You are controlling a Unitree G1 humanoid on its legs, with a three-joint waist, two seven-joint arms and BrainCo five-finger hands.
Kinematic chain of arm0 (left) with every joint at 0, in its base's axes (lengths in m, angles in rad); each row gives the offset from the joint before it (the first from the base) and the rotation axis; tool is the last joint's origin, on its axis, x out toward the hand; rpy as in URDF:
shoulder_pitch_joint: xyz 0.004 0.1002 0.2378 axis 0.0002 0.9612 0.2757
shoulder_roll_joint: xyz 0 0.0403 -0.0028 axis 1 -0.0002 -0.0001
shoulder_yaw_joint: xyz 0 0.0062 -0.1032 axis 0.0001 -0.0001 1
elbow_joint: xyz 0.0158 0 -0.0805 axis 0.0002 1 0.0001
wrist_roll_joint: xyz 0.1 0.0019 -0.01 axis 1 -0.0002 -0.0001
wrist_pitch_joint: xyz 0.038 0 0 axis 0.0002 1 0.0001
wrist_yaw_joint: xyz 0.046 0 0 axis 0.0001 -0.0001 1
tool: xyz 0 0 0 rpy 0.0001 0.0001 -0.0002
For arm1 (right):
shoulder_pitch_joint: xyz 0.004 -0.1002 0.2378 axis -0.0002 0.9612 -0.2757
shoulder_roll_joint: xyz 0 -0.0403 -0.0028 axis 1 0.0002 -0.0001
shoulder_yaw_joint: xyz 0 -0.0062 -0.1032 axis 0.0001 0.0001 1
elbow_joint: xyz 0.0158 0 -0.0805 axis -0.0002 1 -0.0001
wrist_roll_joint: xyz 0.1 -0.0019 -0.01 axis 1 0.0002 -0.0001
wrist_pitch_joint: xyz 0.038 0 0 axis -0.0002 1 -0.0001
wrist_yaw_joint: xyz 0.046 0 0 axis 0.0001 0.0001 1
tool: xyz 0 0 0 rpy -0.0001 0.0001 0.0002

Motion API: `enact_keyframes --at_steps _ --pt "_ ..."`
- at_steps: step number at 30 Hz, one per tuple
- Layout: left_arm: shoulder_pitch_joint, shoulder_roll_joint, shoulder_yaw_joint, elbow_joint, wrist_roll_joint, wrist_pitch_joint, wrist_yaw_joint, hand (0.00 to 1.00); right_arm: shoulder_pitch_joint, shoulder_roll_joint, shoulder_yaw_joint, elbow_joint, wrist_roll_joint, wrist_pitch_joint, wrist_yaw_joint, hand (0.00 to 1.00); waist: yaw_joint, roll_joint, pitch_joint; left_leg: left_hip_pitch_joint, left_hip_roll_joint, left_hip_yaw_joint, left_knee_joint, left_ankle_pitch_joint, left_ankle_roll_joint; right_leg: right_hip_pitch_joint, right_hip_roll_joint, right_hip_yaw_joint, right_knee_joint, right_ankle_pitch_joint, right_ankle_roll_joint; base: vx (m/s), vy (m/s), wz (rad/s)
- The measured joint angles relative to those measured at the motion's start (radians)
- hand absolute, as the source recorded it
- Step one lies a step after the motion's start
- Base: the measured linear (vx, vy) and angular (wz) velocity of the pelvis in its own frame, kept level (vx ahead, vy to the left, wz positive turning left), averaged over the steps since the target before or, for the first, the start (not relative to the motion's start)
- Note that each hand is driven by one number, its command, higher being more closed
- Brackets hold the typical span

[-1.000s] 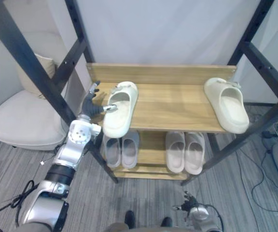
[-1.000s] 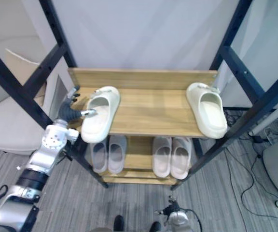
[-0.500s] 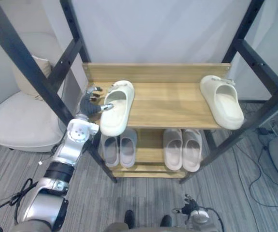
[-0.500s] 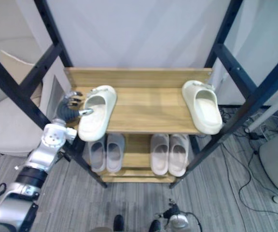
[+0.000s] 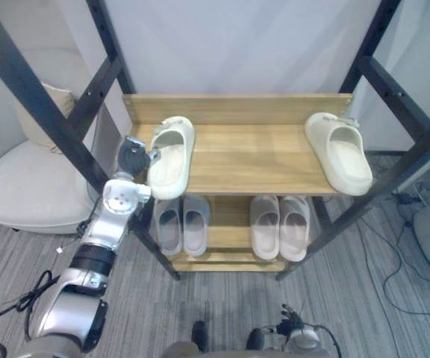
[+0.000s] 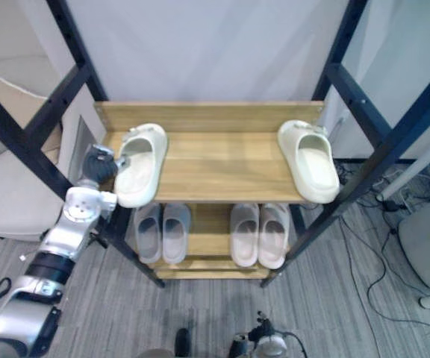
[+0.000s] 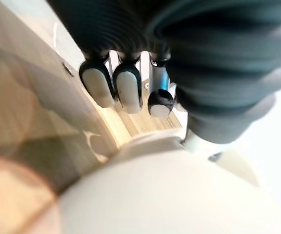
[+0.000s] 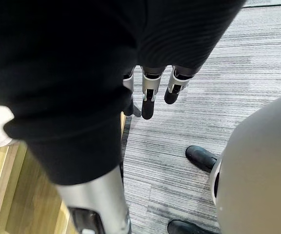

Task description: Organize the slippers on the shoe rack

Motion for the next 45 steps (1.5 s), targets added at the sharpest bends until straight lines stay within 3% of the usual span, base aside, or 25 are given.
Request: enact_keyframes --at_steps 6,16,38,45 --pt "0.003 -0.095 -0.066 -0.148 -0.049 -0.015 0.014 1.00 -0.011 -0.002 0.000 0.000 0.000 0.001 -0.005 0.00 -0.014 0.012 0.021 0.001 -0.007 -0.003 0.000 0.009 0.014 0.008 -0.005 -0.002 0.004 0.007 -0.005 0.04 0.020 0.01" --pt "0.023 -0.199 -0.171 -0.244 -0.106 -0.044 0.013 1.00 -0.042 -0.005 0.016 0.000 0.001 0.001 -0.020 0.00 -0.038 0.030 0.037 0.020 -0.016 -0.021 0.000 0.008 0.016 0.030 -0.010 -0.014 0.003 0.007 -0.005 -0.01 0.004 0.03" --pt "0.048 -0.203 -0.085 -0.230 -0.027 -0.034 0.043 1.00 -0.032 -0.014 0.049 -0.028 0.002 0.000 -0.022 0.00 -0.053 0.030 0.037 0.028 -0.015 -0.044 -0.001 0.010 0.018 0.049 -0.013 -0.039 -0.001 0.006 -0.003 0.01 0.004 0.03" --pt "0.020 -0.205 -0.098 -0.153 -0.025 -0.022 0.042 1.00 -0.022 -0.016 0.048 -0.036 0.002 -0.002 -0.022 0.00 -0.064 0.030 0.037 0.026 -0.014 -0.036 -0.001 0.010 0.017 0.040 -0.013 -0.029 -0.001 0.006 -0.002 0.00 0.004 -0.02"
